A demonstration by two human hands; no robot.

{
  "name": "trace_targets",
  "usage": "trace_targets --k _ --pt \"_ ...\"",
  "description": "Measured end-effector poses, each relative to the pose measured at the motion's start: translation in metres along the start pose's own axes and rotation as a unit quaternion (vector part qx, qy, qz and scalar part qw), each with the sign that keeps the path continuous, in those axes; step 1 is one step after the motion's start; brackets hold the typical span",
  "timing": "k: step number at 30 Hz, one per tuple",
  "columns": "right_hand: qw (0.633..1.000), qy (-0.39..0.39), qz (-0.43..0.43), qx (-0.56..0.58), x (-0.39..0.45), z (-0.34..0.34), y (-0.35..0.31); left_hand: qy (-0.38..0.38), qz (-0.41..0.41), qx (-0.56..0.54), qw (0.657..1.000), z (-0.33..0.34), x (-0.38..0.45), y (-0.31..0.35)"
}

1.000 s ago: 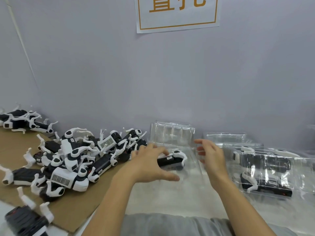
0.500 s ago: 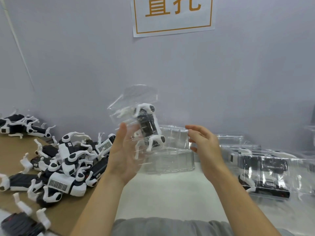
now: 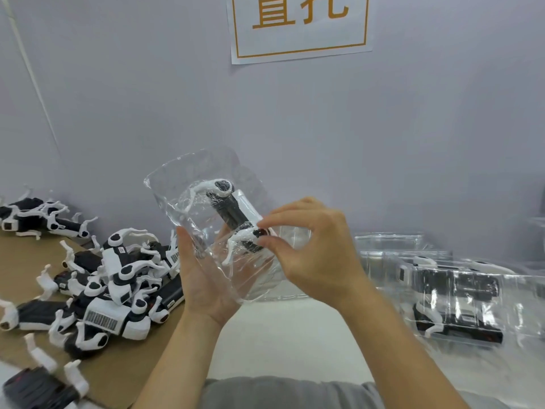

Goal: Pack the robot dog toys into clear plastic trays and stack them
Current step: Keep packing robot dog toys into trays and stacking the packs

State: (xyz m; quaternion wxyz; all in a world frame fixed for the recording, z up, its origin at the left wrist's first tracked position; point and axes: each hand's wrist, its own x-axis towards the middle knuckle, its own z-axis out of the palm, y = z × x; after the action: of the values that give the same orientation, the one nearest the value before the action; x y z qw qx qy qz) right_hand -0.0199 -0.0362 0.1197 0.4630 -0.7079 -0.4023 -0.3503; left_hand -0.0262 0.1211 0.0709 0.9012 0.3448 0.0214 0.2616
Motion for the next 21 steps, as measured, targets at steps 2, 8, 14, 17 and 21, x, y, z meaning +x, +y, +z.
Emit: trace_targets --k 2,8,14,17,21 --pt "0.999 -0.029 -0.012 -0.023 -0.001 0.003 -0.001 -0.005 0.006 -0.006 1.0 -0.001 0.0 0.002" --pt "0.998 -0.053 -0.003 -0.043 0.0 0.001 0.002 -0.11 -0.105 -0.039 0.988 -0.01 0.0 0.001" --pt "0.997 -0.078 0.007 -0.027 0.001 -0.004 0.003 -0.131 -0.074 -0.018 0.989 -0.01 0.002 -0.001" --pt "0.996 -0.083 0.009 -0.028 0.001 -0.008 0.005 -0.145 -0.098 0.004 0.985 -0.009 0.002 -0.001" --pt "0.998 -0.038 0.026 -0.036 0.002 -0.009 0.006 -0.178 -0.125 0.027 0.976 -0.005 -0.002 0.0"
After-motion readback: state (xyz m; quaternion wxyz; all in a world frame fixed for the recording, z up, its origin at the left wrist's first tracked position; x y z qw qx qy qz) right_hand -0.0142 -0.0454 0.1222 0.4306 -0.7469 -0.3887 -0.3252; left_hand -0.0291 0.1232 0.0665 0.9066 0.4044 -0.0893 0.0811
